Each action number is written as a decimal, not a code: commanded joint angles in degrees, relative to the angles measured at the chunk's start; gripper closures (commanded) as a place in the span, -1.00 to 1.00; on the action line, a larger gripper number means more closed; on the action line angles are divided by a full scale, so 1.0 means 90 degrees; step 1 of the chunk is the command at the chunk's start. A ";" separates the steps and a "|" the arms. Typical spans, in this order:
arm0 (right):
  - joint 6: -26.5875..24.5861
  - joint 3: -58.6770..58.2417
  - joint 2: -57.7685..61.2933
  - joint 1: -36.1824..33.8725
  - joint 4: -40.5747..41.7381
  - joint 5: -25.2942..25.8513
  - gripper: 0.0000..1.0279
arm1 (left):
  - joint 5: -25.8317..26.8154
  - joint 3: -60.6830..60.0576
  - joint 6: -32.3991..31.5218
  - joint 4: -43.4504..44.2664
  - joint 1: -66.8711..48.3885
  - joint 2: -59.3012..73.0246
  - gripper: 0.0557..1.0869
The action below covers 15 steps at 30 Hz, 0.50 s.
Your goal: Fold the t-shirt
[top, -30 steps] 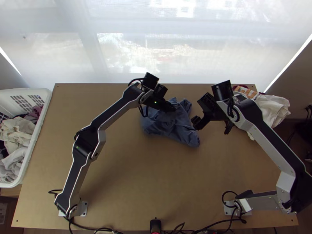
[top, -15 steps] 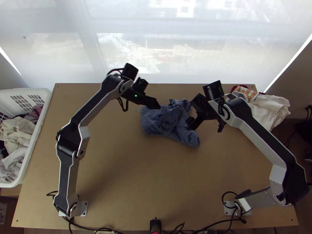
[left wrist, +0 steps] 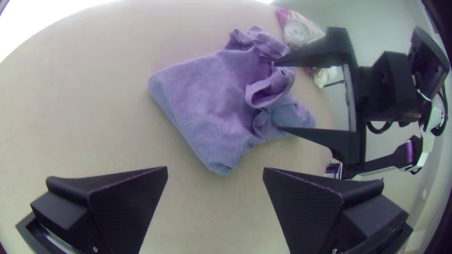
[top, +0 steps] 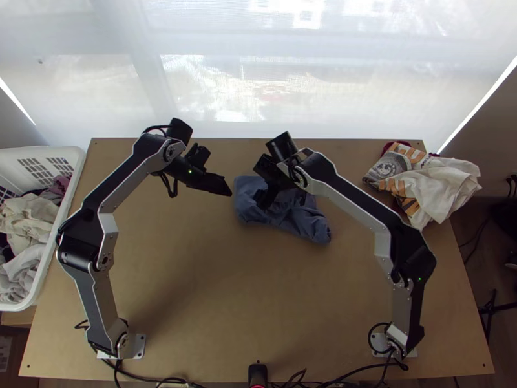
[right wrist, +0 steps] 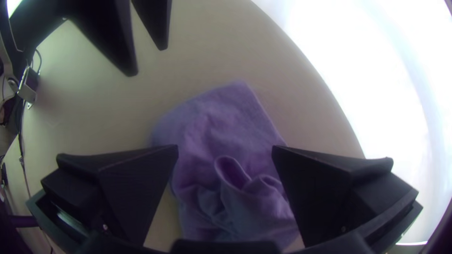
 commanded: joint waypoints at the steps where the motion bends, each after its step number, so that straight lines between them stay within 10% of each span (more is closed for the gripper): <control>1: -0.0007 0.0683 0.1129 0.0031 0.0082 -0.0151 -0.80 | -0.0127 -0.0573 0.0054 0.0010 0.0075 -0.0329 -0.91; 15: 0.0012 -0.2481 -0.1214 -0.1688 0.0883 -0.0385 -0.80 | -0.0420 -0.0514 0.0054 0.0001 -0.0287 -0.0417 -0.91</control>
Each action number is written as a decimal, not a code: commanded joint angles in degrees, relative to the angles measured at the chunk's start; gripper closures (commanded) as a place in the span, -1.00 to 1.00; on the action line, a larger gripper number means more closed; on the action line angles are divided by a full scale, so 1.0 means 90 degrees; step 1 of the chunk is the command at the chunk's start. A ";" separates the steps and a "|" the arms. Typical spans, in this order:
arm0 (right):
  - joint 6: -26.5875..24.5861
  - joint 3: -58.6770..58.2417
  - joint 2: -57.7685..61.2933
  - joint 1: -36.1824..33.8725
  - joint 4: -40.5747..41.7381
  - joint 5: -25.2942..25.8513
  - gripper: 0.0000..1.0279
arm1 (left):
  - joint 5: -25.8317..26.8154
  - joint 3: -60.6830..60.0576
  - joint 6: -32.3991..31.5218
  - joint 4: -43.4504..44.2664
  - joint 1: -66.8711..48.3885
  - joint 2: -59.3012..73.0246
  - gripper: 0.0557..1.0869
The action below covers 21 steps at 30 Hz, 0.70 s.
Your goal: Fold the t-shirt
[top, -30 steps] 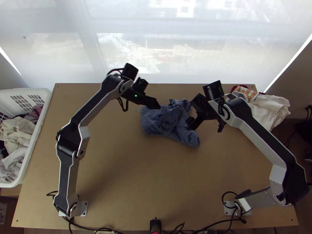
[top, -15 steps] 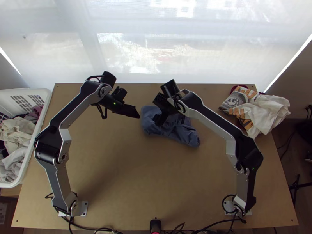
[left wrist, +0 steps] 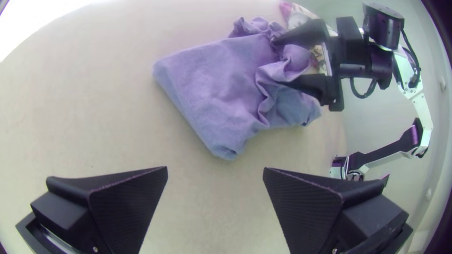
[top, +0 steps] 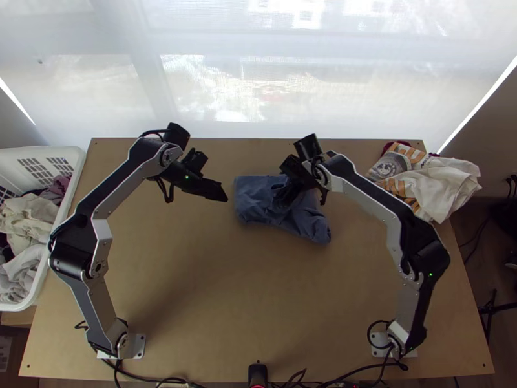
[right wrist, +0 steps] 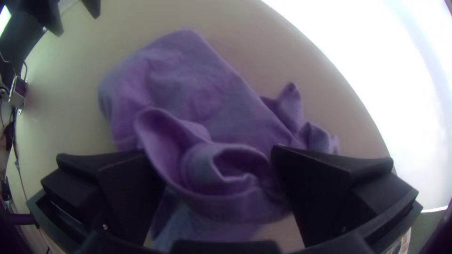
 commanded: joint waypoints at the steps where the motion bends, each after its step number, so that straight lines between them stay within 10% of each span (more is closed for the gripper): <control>1: 0.0010 -0.1402 -0.1150 -0.0738 0.0264 -0.0087 -0.80 | -0.0165 0.0028 -0.0039 0.0018 -0.0275 -0.0009 -0.91; 21: 0.0391 -0.3384 -0.3074 -0.1012 0.0410 -0.0087 -0.80 | -0.0351 -0.0314 -0.0166 -0.0109 -0.0128 -0.0849 -0.91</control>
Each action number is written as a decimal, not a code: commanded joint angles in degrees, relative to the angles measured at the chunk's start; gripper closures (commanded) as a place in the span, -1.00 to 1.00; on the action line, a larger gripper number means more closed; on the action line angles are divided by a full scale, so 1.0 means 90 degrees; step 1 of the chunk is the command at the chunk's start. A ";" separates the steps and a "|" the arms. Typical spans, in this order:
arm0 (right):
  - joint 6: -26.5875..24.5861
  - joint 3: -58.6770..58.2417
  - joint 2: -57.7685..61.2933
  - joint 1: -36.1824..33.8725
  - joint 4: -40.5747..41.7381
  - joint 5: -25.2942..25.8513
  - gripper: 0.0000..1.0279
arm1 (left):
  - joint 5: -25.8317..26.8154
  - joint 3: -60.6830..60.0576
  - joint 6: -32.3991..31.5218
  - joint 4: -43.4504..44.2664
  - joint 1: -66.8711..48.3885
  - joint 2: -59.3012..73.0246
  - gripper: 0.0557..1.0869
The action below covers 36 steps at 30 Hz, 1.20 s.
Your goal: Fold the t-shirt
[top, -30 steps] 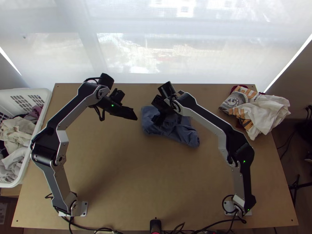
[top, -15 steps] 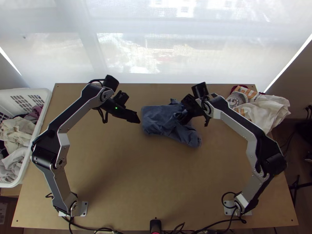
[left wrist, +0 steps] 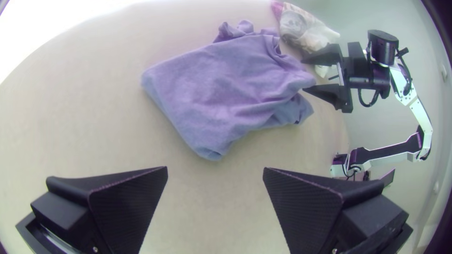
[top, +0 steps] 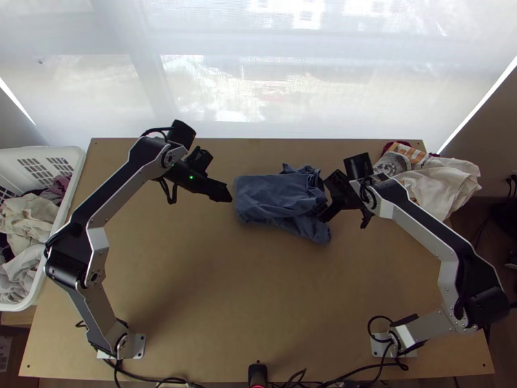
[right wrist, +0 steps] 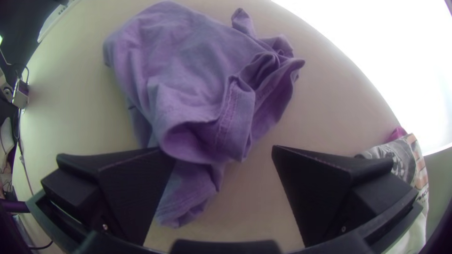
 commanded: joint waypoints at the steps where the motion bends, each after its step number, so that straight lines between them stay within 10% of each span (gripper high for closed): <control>1: 0.0309 -0.0550 -0.0789 0.0069 0.0014 0.0003 -0.80 | -0.0023 -0.0477 0.0004 -0.0024 0.0200 -0.0565 -0.91; 8: 0.0582 -0.0560 -0.1150 0.0792 0.0268 0.0257 -0.90 | -0.0023 -0.1053 -0.0015 -0.0083 0.0454 -0.1269 -0.91; 18: -0.0668 -0.1331 -0.0750 0.2608 0.2007 0.1195 -0.91 | -0.0081 -0.2196 -0.0015 -0.0151 0.0961 -0.2382 -0.91; 36: -0.1518 -0.1468 0.0940 0.2657 0.4292 0.1429 -0.91 | -0.0189 -0.3006 0.0004 -0.0532 0.1674 -0.3534 -0.91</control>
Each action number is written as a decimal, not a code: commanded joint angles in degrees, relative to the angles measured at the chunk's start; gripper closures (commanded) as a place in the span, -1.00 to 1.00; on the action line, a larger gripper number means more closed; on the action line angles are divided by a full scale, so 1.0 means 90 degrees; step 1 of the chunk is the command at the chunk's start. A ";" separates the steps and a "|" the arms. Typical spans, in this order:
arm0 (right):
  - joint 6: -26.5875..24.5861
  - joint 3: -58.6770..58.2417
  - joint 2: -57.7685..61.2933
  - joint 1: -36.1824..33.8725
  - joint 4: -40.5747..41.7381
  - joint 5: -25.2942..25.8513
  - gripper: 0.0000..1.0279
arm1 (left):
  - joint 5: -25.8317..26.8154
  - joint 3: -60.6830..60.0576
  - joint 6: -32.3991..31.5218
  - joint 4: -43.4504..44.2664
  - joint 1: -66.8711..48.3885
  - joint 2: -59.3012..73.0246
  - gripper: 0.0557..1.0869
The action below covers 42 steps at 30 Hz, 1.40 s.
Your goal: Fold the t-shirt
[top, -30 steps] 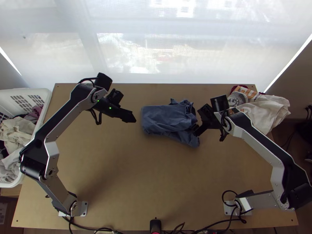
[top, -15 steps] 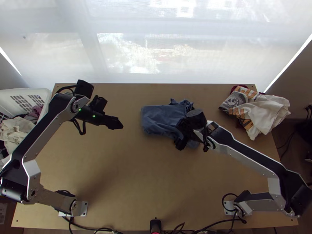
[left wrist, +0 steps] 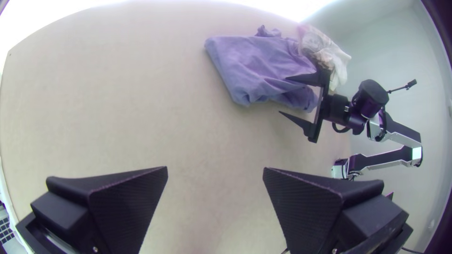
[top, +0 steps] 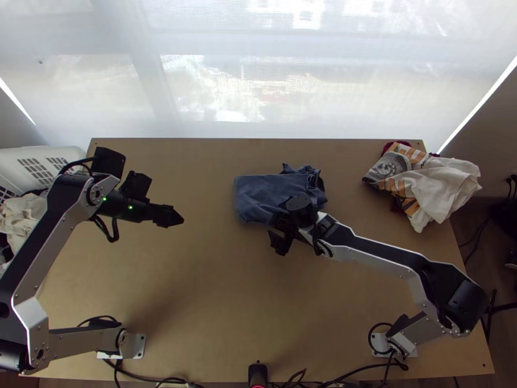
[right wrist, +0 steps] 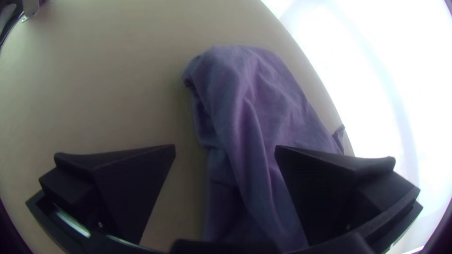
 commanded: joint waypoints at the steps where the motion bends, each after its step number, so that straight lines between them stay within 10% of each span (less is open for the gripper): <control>1: -0.0233 0.0062 0.0646 -0.0073 0.0601 0.0103 -0.91 | -0.0016 -0.0228 -0.0020 -0.0105 0.0178 -0.0333 -0.91; 14: -0.0155 0.0717 0.1672 -0.0473 0.1157 0.0386 -0.85 | -0.0026 -0.0218 -0.0020 -0.0124 0.0217 -0.0314 -0.91; 20: -0.0038 0.1498 0.2277 -0.0659 0.1040 0.0640 -0.06 | -0.0026 -0.0209 -0.0030 -0.0124 0.0169 -0.0285 -0.91; 23: 0.0011 0.1820 0.2394 -0.0698 0.0581 0.0630 0.95 | -0.0026 -0.0189 -0.0030 -0.0124 0.0169 -0.0285 -0.91; 42: 0.0968 0.1976 -0.0926 -0.1909 -0.0942 0.0318 0.95 | -0.0016 -0.0306 -0.0078 -0.0124 0.0198 -0.0626 -0.91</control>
